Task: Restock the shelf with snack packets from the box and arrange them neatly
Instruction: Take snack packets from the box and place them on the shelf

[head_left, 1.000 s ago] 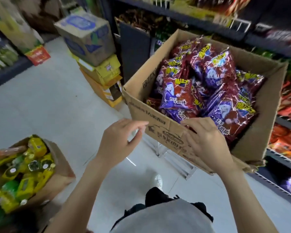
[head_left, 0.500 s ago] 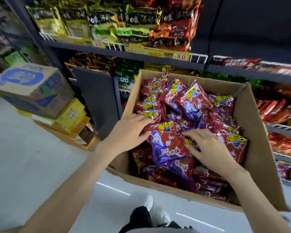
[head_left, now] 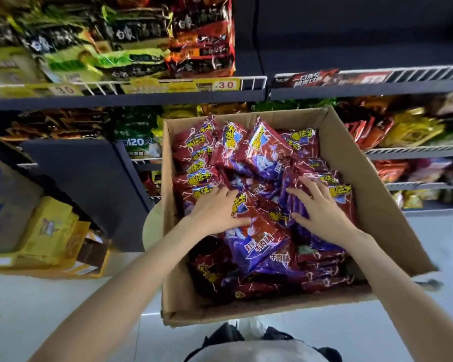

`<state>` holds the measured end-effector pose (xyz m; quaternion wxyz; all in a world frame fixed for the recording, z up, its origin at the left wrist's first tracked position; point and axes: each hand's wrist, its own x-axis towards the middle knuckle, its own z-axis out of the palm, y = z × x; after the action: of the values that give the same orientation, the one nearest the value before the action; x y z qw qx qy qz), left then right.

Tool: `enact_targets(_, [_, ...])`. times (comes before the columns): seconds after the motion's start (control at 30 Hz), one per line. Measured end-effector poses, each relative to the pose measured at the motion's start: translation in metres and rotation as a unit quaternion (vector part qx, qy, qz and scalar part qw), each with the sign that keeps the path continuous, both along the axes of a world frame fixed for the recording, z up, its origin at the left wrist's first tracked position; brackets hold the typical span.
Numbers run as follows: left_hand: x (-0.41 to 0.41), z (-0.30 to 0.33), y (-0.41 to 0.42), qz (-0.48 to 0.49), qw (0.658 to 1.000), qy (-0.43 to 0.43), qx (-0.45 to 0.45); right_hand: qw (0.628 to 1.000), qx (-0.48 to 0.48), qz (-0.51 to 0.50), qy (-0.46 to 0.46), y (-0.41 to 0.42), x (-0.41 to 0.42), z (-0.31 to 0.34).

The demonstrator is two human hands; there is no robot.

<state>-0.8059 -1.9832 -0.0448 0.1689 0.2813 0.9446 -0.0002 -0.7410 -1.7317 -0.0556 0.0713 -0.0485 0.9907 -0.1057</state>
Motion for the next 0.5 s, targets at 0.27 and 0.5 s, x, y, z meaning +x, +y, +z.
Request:
enact_targets(0.27, [-0.008,-0.005,0.007,0.022,0.997,-0.071,0.023,0.995,0.051,-0.085,-0.010,0.049,-0.009,0.016])
enact_targets(0.5, [-0.014,-0.002,0.009,0.032,0.987,-0.111,0.114,0.985,0.107,-0.087,-0.101,0.071,-0.016,0.017])
